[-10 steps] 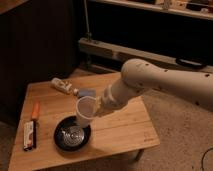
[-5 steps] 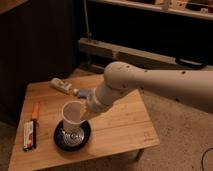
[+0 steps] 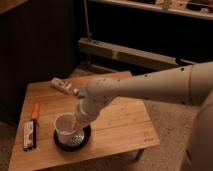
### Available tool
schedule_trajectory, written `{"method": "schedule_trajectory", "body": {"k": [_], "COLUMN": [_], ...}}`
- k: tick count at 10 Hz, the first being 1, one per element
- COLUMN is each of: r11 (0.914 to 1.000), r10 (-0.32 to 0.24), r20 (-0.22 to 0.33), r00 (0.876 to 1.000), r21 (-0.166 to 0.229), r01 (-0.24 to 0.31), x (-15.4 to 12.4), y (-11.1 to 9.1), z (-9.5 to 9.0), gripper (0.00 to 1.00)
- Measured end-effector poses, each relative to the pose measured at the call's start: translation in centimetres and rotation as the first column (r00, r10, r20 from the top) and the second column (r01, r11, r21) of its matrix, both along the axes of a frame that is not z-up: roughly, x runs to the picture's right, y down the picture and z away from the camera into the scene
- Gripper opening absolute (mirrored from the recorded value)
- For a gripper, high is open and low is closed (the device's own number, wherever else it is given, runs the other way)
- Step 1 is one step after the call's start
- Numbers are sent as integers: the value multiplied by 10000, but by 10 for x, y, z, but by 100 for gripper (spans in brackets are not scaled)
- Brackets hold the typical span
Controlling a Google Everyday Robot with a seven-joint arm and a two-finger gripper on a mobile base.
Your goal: Place the ceramic cup in the ceramic bowl
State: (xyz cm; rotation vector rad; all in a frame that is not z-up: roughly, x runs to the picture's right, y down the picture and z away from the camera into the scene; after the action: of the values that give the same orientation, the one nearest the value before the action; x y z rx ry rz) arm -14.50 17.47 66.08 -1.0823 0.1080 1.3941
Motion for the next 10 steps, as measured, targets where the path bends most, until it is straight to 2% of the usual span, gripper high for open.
{"method": "schedule_trajectory", "body": {"k": [2, 3, 6, 8, 10], "r11": [9998, 9997, 9987, 9996, 9999], "r10": [-131, -222, -488, -261, 126], "r20": [-12, -228, -1146, -1648, -2090], "r00": [9999, 9995, 9922, 9860, 9778], "r21": [-123, -109, 88, 87, 89], "r01": [131, 219, 501, 279, -109], "x": [-14, -18, -19, -11, 0], "y": [3, 5, 9, 4, -9], "z": [11, 15, 31, 48, 66], "gripper": [18, 26, 57, 75, 80]}}
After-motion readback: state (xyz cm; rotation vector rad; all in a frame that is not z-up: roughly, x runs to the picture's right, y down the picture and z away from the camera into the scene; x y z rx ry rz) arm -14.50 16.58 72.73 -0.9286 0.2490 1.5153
